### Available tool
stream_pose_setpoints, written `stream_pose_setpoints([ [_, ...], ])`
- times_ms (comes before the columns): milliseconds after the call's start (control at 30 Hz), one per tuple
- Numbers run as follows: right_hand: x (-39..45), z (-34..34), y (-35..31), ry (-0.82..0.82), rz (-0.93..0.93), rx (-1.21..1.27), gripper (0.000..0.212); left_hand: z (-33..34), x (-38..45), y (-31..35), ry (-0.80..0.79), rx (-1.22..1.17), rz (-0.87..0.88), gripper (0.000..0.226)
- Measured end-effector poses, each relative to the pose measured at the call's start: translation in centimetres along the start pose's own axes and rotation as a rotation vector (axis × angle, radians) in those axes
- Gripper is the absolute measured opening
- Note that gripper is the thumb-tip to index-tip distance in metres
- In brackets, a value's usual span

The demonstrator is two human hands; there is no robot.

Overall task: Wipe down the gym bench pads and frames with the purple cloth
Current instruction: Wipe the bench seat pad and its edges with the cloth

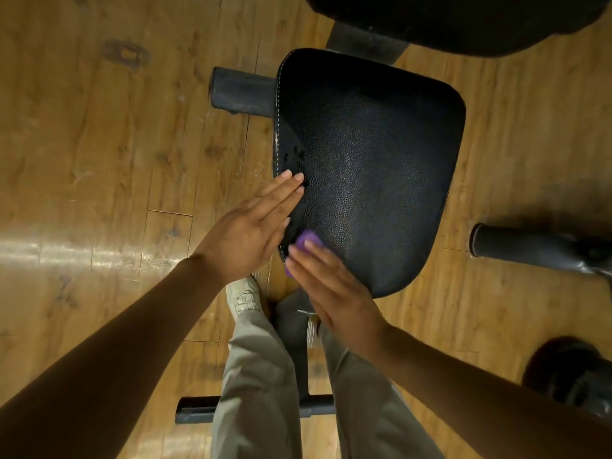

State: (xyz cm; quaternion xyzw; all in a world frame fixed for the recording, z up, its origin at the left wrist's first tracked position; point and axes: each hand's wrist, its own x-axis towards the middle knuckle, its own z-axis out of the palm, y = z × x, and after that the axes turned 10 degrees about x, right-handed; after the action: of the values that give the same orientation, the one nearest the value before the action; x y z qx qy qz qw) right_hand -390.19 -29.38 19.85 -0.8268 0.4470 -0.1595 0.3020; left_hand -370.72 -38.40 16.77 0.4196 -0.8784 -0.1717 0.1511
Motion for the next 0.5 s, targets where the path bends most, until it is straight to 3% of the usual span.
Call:
stream_pose_setpoints([
  [200,1.3,-2.8,2.6,-0.163,-0.203,-0.107,0.040,0.0,-0.1,-0.4,-0.027,0.028,0.018,0.046],
  [367,9.6,-6.0,6.9,0.109,0.112,-0.115,0.043,-0.2,-0.5,1.8,0.011,0.190,-0.151,0.048],
  [500,12.5,-6.1,7.1,0.163,0.168,-0.032,0.043,0.5,-2.6,5.2,0.060,0.162,-0.347,0.051],
])
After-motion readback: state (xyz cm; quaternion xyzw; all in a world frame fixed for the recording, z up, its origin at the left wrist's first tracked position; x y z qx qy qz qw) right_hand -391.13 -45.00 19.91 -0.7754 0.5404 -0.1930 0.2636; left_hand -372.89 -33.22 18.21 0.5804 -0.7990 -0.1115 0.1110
